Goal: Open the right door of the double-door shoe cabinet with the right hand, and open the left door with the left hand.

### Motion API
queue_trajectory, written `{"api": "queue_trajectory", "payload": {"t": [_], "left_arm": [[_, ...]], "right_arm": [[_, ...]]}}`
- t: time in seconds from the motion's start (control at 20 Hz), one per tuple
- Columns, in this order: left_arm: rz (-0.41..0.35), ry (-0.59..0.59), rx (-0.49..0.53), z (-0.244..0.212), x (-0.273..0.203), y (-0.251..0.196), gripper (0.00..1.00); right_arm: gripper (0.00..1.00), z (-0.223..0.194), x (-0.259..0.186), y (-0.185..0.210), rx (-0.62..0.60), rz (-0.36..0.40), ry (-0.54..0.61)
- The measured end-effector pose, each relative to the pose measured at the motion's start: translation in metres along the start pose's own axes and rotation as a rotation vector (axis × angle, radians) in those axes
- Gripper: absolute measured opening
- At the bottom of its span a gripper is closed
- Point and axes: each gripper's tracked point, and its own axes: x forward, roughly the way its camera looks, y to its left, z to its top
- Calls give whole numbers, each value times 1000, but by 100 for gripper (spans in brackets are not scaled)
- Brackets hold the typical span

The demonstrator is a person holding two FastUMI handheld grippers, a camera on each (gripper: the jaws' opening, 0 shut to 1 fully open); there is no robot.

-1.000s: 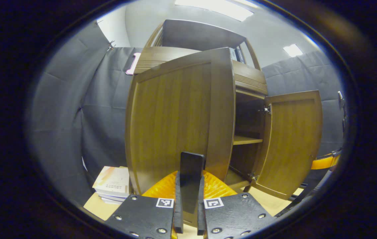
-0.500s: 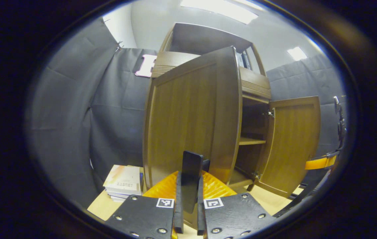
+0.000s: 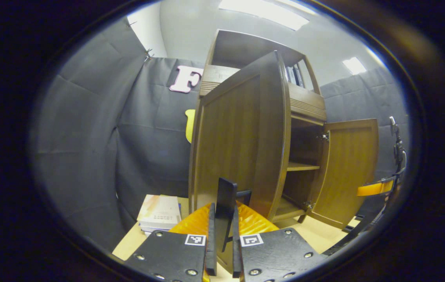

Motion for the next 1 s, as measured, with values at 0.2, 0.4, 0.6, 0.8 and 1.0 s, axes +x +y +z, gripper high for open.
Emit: {"api": "queue_trajectory", "payload": {"t": [0.2,0.4,0.6,0.8,1.0], "left_arm": [[-1,-4,26,0,-2,13,18],[-52,-7,24,0,-4,16,18],[-53,-15,23,2,-5,24,18],[1,-29,28,5,-8,43,17],[8,-46,-3,9,-10,39,18]], "right_arm": [[98,1,6,8,-13,3,7],[92,3,13,21,-52,15,16],[98,18,15,31,-87,20,-6],[98,21,11,31,-94,9,-15],[98,18,9,24,-92,-9,-11]]}}
